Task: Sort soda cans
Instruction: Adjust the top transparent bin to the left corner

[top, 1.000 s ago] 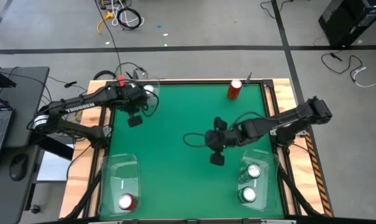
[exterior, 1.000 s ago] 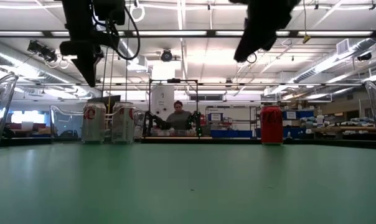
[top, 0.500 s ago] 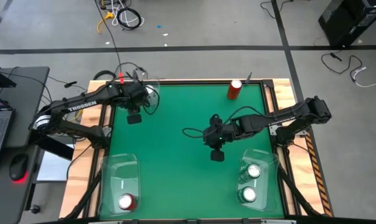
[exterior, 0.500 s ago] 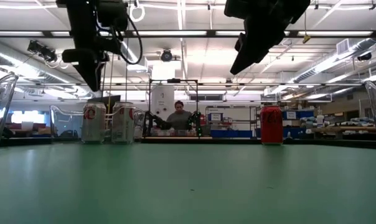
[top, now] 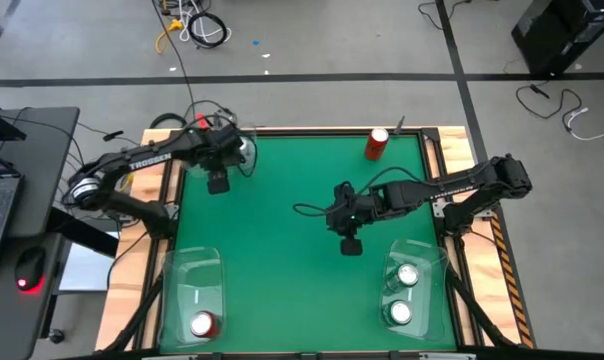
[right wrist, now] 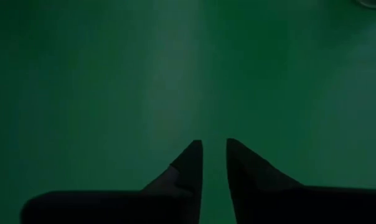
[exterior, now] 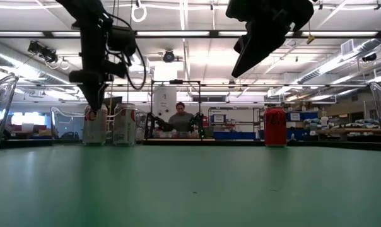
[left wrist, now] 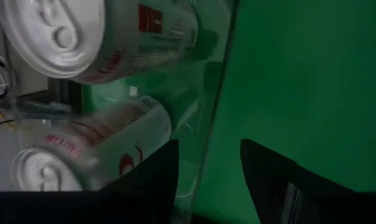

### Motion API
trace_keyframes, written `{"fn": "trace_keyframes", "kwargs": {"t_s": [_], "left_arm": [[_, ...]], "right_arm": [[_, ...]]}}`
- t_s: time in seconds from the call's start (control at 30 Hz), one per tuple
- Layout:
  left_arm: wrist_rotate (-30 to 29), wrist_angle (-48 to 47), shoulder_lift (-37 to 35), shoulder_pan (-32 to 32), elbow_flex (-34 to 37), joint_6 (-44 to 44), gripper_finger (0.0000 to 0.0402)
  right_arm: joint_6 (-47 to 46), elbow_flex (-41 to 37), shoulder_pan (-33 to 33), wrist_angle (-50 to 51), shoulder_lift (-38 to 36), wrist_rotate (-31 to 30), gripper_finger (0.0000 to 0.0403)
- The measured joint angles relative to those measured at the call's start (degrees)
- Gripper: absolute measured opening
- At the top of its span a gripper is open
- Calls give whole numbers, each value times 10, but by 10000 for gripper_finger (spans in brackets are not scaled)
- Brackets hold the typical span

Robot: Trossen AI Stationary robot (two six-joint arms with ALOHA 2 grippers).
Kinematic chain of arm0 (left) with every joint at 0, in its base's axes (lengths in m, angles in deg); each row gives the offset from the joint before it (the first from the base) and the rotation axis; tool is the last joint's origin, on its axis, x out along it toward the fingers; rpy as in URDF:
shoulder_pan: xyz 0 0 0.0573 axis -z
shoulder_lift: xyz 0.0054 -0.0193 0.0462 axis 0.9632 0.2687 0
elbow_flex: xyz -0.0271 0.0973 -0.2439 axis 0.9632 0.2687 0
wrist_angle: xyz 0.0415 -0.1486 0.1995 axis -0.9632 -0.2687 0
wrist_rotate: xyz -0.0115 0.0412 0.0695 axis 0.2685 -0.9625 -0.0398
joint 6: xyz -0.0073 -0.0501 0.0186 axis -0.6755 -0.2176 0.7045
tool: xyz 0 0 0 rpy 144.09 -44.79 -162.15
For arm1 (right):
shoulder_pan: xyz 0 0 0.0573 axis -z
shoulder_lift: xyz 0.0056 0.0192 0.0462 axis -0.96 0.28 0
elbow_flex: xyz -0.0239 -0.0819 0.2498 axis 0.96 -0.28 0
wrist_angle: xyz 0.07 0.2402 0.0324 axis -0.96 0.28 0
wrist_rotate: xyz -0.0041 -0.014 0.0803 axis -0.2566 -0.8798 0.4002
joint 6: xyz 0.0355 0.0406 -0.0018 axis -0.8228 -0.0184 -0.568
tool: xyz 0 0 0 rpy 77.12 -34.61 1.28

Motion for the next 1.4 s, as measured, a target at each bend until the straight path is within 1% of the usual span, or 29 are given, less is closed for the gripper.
{"fn": "trace_keyframes", "kwargs": {"t_s": [0.1, 0.2, 0.33, 0.43, 0.5, 0.57, 0.63, 0.77, 0.8, 1.0, 1.07, 1.27, 1.4], "left_arm": [[-1, 18, 23, -12, 0, 5, 178], [-1, 17, 43, -25, 0, 19, 178], [-24, 16, 70, -38, 0, 26, 178], [-25, 14, 85, -40, 0, 32, 171], [-22, 13, 91, -40, 0, 32, 158], [-5, 12, 96, -40, 0, 22, 134], [15, 11, 96, -40, 0, 4, 103], [47, 0, 96, -40, -1, -32, 27], [52, -3, 95, -40, -2, -36, 16], [58, -14, 95, -32, -2, -74, 10], [57, -16, 95, -30, -4, -100, 6], [113, -19, 96, -29, -32, -227, 4], [122, -22, 96, -28, -48, -313, 2]], "right_arm": [[7, 0, 0, 1, 0, 0, 62], [14, 0, 0, 1, 0, 0, 62], [15, 0, 0, 1, 0, 0, 62], [17, 0, 0, 2, 0, 0, 62], [17, 0, 0, 3, 0, 0, 62], [17, 0, 0, 6, 0, 0, 62], [18, 0, 0, 6, 0, 0, 62], [19, 0, 1, 6, 0, 0, 62], [20, 0, 1, 6, 0, 0, 62], [28, 0, 1, 8, 0, 0, 62], [30, 0, 1, 11, 0, 0, 62], [34, 0, 1, 19, 0, 0, 62], [36, 0, 1, 24, 0, 0, 62]]}}
